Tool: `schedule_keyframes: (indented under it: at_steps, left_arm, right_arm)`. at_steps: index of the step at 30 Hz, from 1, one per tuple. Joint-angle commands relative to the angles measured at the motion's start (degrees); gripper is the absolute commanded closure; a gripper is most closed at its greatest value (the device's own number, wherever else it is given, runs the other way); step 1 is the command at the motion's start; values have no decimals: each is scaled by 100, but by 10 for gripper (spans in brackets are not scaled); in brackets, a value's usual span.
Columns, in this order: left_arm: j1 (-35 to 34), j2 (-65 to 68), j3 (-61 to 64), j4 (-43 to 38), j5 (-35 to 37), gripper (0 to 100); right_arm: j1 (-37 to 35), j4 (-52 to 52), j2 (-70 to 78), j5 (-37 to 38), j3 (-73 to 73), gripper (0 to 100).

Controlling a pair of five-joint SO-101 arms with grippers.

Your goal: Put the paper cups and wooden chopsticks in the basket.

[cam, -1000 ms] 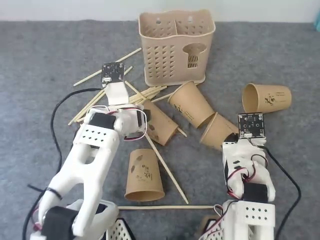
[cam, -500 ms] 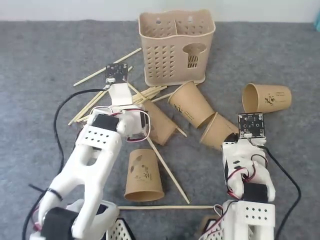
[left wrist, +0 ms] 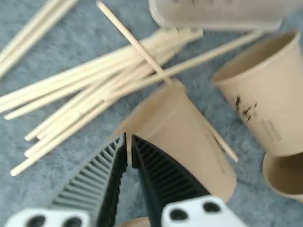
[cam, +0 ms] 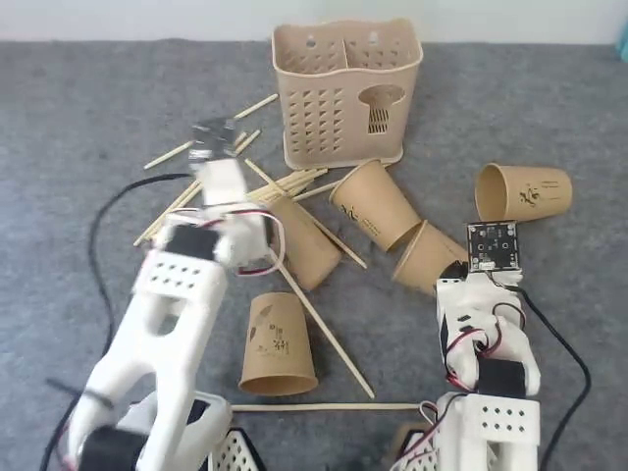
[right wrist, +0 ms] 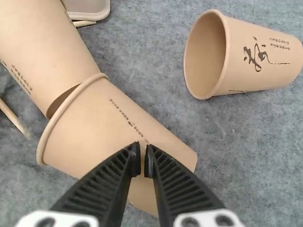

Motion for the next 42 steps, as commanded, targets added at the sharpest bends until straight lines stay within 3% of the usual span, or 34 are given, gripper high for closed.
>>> schedule_keyframes:
  at_steps: [1,8,12,16,22,29,37,42]
  left_arm:
    - [-607,-1266,-180,185,44,988]
    - [-879,-1873,295,325,26,977]
    - [-879,-1873,251,686,-114,882]
    - [-844,-1776,233,237,-105,867]
    - [-791,18,-673,-79,-97,922]
    - [-246,2453,-2114,-62,-97,990]
    - [255,2910,-2360,-62,-97,990]
    - [466,2840,-2422,431,-123,989]
  right_arm:
    - [-13,-84,-136,62,-105,967]
    - [-22,-84,-136,62,-97,967]
    - [-13,-84,-136,62,-97,967]
    - [-31,-84,-136,62,-88,968]
    - [-31,-84,-136,62,-88,968]
    - [-31,-84,-136,62,-88,968]
    - [-31,-84,-136,62,-88,968]
    - [-22,-84,-136,62,-97,968]
